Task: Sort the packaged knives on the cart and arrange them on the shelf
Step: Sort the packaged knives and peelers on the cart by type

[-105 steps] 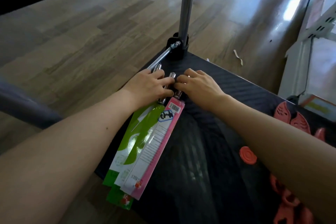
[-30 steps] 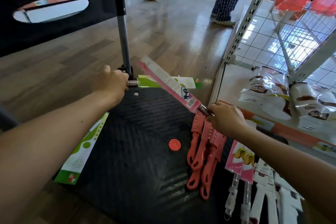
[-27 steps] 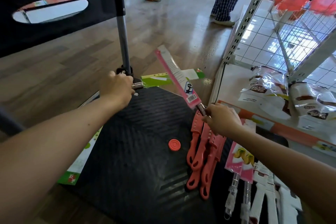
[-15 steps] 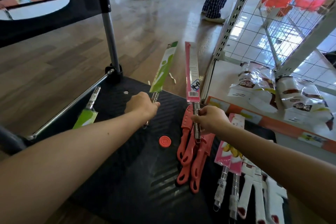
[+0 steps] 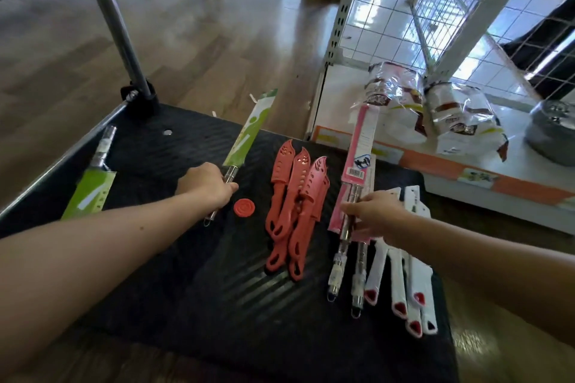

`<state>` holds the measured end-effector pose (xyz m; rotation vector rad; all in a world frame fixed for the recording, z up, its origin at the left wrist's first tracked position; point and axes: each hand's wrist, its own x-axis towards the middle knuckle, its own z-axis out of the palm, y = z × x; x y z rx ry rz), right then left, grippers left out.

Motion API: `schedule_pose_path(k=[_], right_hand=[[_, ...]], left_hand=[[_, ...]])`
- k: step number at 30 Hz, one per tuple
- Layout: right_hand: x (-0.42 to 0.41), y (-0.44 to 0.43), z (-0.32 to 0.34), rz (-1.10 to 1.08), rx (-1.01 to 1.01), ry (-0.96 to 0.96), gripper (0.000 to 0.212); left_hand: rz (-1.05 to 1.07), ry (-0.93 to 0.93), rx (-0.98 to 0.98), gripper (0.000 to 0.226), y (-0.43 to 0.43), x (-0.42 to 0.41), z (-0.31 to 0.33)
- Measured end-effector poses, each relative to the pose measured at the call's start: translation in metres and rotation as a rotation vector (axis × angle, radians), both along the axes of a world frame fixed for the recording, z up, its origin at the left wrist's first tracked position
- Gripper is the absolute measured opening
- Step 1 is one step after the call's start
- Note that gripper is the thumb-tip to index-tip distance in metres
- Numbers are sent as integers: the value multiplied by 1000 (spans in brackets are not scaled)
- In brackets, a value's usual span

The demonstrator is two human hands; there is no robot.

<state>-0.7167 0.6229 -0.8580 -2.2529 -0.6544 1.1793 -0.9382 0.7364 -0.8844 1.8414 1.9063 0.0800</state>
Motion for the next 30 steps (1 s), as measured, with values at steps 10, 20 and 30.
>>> schedule_pose_path(k=[10, 20, 30], right_hand=[[-12, -24, -8, 15, -94, 114, 20], [-11, -32, -11, 51, -83, 147, 9], [-15, -16, -7, 274, 61, -289, 28]], left_hand=[[-45, 5, -22, 38, -16, 15, -12], [-106, 40, -65, 34, -24, 25, -17], [-145, 65, -29, 42, -9, 24, 0]])
